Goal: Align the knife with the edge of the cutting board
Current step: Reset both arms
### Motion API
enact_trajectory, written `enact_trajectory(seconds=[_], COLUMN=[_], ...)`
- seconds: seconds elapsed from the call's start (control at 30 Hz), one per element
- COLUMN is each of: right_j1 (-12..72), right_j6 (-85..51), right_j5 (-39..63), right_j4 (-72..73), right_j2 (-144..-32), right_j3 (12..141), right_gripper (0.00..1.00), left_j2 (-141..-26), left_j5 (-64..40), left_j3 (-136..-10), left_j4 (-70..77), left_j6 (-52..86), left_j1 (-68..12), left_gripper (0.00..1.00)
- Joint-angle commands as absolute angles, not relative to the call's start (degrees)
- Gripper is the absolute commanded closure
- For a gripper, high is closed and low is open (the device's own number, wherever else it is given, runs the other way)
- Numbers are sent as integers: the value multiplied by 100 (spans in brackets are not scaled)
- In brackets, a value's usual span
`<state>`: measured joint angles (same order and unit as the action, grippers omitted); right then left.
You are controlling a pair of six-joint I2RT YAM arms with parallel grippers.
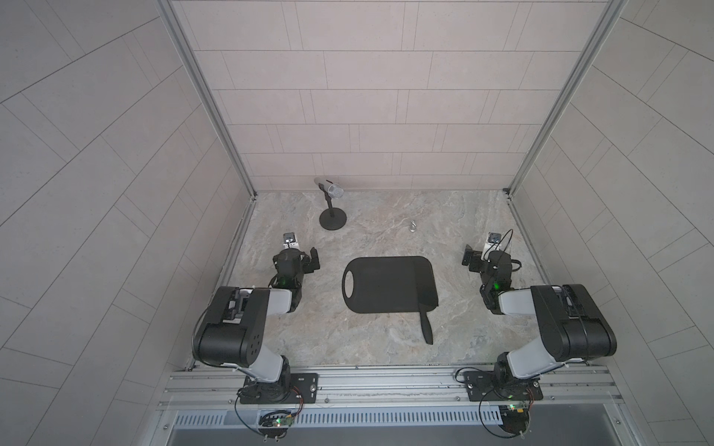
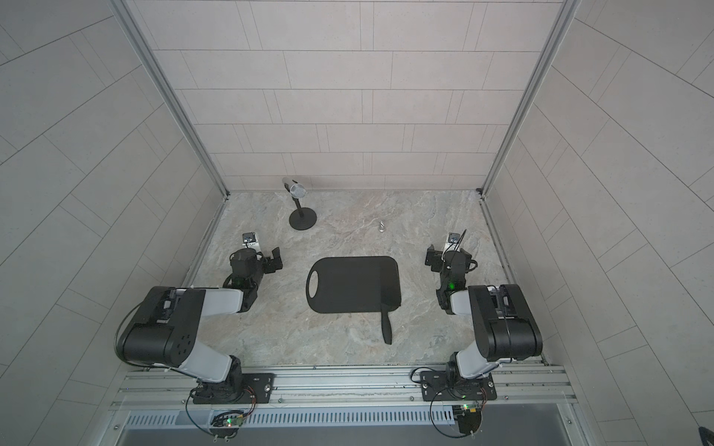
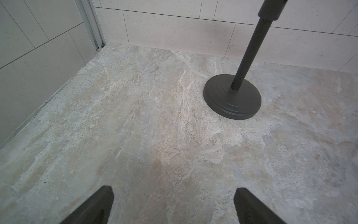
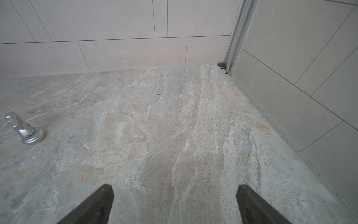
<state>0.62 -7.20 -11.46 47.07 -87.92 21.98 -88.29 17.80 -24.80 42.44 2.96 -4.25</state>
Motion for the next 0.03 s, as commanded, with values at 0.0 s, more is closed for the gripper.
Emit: enact_trajectory(seconds=[0.0], right_j1=[64], right_j6=[-709], right_j5=[-1220], right_j4=[4650], right_j2=[-8684], right_j3=[2266], right_gripper=[0], left_j2=[-8791], left_j5=[1731], left_j3=[-2487], left_j4=[4354], left_j6=[227], left_j1=[-397], left_gripper=[0])
